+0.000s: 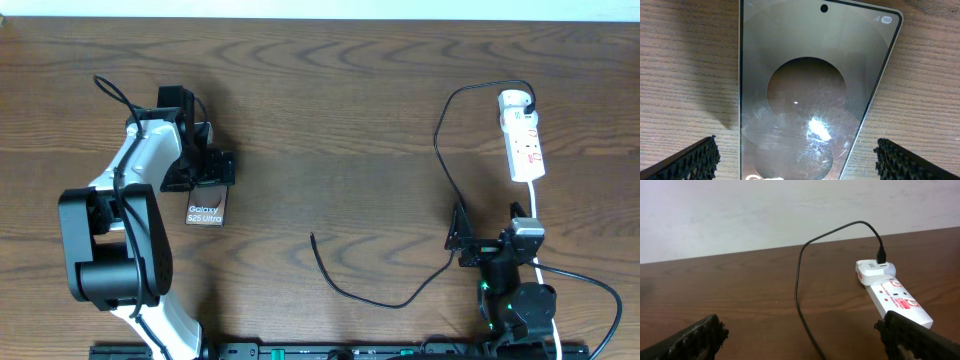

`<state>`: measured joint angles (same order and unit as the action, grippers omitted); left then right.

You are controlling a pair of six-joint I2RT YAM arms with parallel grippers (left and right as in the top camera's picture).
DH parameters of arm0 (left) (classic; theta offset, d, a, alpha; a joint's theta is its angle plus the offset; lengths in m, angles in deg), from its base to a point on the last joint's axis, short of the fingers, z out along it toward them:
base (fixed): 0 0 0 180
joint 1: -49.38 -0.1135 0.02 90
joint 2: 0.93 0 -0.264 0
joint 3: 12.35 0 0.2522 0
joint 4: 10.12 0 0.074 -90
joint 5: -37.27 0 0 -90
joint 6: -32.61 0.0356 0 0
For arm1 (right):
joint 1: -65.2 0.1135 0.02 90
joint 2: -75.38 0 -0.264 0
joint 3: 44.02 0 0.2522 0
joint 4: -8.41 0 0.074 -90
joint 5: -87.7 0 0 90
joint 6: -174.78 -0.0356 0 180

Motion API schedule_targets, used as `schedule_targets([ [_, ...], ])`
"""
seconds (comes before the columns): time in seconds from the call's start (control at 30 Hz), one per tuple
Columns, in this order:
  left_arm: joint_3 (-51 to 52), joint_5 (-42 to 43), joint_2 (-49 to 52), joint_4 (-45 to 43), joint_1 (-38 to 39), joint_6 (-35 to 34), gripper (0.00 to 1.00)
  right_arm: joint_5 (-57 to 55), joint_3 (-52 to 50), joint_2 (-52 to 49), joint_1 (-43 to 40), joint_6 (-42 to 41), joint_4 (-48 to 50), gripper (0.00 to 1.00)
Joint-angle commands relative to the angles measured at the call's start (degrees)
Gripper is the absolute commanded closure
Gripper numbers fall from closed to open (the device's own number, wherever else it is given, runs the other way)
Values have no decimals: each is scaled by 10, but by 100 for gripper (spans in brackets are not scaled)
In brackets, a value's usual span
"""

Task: Plug charger to phone and switch on socket
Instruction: 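Lower the left gripper onto the phone and align fingers with its sides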

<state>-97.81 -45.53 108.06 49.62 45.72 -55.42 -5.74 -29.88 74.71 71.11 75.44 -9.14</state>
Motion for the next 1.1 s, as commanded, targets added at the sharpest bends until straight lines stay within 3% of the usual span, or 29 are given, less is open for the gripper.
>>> schedule_targets([
  [0.0, 2, 1, 3, 0, -1, 10, 2, -1, -1, 3, -3, 9, -2, 1],
  [1.07, 42, -3, 4, -44, 0, 28, 2, -1, -1, 3, -3, 9, -2, 1],
])
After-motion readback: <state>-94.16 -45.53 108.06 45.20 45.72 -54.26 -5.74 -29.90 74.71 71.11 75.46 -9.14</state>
